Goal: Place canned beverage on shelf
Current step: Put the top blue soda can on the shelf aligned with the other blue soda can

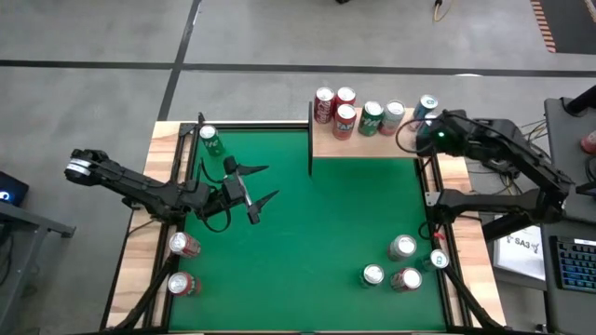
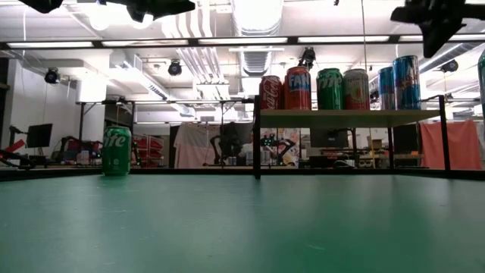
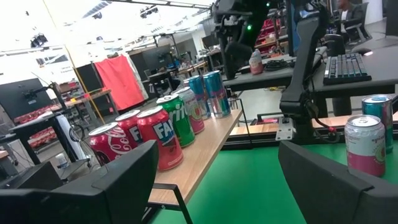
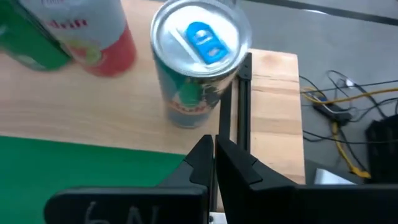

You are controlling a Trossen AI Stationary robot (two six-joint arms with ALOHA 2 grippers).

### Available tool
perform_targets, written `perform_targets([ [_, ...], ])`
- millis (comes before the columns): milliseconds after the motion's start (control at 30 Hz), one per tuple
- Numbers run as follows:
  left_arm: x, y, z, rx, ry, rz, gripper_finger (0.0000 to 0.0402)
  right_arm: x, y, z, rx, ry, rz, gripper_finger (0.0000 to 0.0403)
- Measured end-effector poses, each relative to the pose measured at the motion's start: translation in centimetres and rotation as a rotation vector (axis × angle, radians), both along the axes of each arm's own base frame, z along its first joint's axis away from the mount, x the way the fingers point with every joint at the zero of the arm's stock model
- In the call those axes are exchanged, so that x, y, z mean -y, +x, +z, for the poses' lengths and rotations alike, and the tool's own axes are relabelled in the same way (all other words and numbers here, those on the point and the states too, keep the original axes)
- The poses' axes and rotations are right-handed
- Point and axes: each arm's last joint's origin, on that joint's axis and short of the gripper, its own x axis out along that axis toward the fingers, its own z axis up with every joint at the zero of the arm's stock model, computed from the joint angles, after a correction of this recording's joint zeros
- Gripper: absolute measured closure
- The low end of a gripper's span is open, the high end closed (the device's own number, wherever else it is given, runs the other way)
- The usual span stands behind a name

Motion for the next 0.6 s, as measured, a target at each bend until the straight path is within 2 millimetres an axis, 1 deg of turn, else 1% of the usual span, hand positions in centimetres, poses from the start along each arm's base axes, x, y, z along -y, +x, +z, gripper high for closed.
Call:
perform_targets([
  [267,0.0,0.0,0.0,0.001,0.000,0.000,0.0086,0.9,1.3,-0.8,-0.076,-0.010,0.001,0.0394],
  [600,0.0,0.0,0.0,0.000,0.003,0.000,0.0086,2.1,1.7,-0.9,-0.139,-0.022,-0.022,0.0394],
])
